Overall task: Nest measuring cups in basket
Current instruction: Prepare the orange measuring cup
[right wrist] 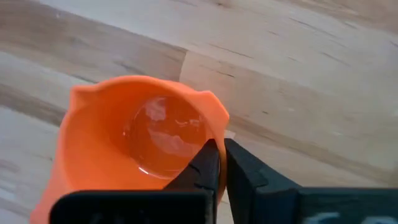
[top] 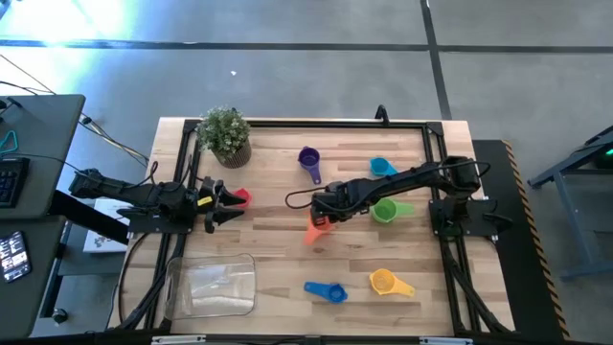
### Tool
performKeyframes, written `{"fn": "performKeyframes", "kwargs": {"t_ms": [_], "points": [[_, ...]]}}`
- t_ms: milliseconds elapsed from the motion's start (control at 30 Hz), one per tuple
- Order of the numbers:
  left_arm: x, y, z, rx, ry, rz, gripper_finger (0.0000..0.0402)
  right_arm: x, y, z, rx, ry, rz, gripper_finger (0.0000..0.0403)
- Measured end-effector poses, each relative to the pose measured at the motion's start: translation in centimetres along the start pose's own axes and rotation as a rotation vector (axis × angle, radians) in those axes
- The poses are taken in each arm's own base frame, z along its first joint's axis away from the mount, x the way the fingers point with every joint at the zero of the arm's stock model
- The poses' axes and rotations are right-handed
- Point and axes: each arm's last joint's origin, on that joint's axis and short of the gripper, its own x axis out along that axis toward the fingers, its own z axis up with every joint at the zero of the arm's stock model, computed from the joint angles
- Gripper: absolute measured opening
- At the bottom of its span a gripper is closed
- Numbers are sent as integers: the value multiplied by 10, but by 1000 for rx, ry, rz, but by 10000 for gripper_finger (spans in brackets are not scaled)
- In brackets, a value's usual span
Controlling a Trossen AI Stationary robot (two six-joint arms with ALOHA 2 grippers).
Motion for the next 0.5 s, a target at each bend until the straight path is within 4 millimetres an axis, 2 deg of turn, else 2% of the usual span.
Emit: {"fn": "performKeyframes", "kwargs": {"t_ms": [333,500], "points": [[0,0,0,0,1,0,227,0,-4,14,-233,36,13,5],[0,0,0,-2,0,0,227,-10,1,27,-425,6,16,3]]}}
